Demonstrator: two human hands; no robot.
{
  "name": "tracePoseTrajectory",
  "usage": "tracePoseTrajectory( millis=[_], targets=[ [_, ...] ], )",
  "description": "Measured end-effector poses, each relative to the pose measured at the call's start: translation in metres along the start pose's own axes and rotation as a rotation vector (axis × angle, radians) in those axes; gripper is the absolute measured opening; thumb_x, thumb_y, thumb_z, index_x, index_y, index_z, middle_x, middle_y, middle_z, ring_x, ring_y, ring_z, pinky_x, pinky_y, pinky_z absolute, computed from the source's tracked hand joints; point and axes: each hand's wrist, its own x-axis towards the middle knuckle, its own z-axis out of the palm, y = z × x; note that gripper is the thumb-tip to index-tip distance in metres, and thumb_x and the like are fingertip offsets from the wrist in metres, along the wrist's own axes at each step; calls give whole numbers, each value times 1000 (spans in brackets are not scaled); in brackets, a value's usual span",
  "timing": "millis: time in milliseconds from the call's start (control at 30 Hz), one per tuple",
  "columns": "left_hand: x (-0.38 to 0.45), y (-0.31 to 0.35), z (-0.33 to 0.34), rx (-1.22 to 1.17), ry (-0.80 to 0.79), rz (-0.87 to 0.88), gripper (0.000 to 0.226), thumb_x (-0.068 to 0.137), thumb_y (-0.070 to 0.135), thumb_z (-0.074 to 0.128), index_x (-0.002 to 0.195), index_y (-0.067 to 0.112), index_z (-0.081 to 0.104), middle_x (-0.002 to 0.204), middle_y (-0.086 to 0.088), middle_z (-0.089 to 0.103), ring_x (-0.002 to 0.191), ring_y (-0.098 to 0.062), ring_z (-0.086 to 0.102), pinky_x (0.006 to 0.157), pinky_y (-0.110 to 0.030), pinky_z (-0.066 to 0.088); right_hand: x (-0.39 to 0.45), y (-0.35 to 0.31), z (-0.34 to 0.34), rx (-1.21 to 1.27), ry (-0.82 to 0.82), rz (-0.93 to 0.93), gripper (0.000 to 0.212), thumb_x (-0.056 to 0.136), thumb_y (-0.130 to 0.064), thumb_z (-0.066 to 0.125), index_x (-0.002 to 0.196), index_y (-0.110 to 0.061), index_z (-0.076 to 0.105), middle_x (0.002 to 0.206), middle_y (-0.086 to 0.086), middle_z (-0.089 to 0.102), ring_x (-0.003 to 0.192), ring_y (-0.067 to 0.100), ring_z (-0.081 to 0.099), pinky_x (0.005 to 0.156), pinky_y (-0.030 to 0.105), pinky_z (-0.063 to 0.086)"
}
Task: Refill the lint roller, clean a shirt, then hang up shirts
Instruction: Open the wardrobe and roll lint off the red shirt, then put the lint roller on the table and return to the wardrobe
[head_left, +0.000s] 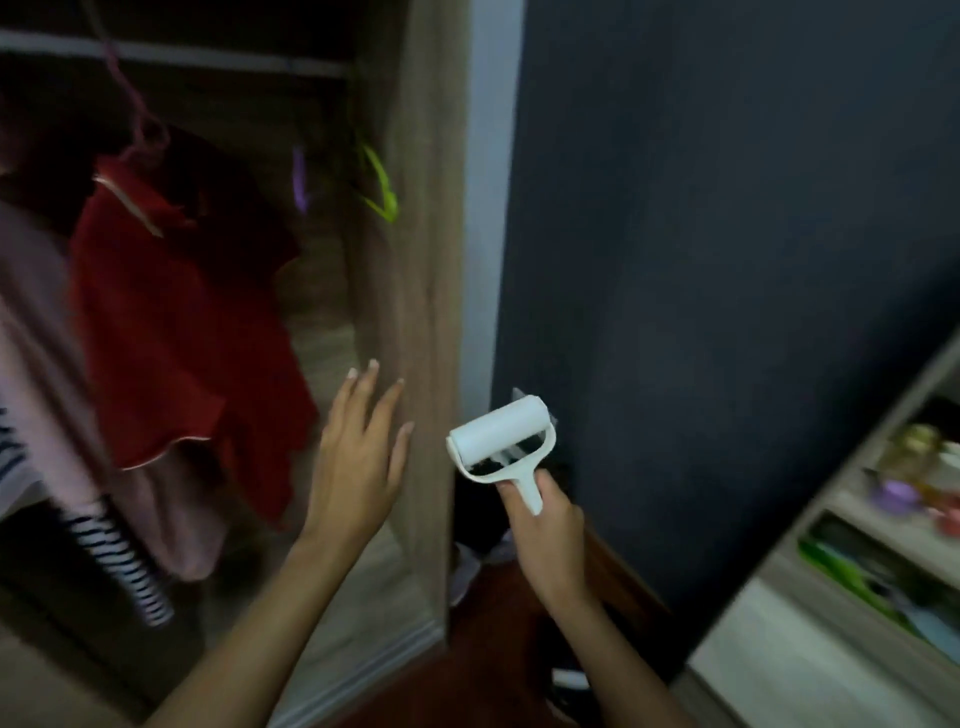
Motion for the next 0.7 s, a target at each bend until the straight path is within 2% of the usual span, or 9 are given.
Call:
tracePoseTrajectory(
  millis=[100,200,267,333,500,600,700],
  targets=[
    [-1,66,21,-115,9,42,30,95,25,49,113,4,61,131,-18,52,130,-36,42,109,-43,36,-8,19,-70,3,72,22,24,84,-38,67,75,-19,54,62,-4,63,57,7,58,57,31,46],
    [-9,140,46,-199,-23,28,30,93,31,46,102,6,60,111,-13,57,106,-31,53,92,-40,44,-20,53,-142,1,126,75,26,80,-44,70,85,-25,52,71,-7,65,66,4,61,60,24,47],
    [-20,190,67,-219,-65,33,29,92,31,44,103,8,58,108,-12,58,98,-31,55,86,-42,47,-28,82,-190,-2,143,97,25,81,-44,70,92,-28,54,78,-11,67,72,0,61,61,18,46],
    [-35,235,88,-240,-130,34,30,92,31,43,106,9,58,109,-10,59,100,-31,56,88,-43,47,-39,109,-234,-19,148,110,21,84,-43,67,93,-27,55,79,-10,66,73,0,61,60,16,44],
    [-96,358,143,-309,-235,55,31,92,25,49,116,9,58,116,-10,59,106,-28,55,92,-40,46,-77,196,-345,-133,180,191,15,88,-41,63,85,-27,57,74,-10,63,68,2,59,60,20,45],
    [-131,403,171,-310,-336,28,31,92,19,56,121,6,58,122,-12,58,113,-28,54,98,-39,44,-98,238,-382,-194,178,286,13,87,-37,65,83,-28,57,71,-10,62,68,1,58,58,20,42],
    [-157,431,196,-288,-458,-21,38,92,17,54,127,2,55,127,-17,57,119,-33,53,103,-42,42,-111,278,-396,-233,148,374,15,89,-39,61,88,-24,58,76,-7,65,72,12,62,62,24,42]
  ],
)
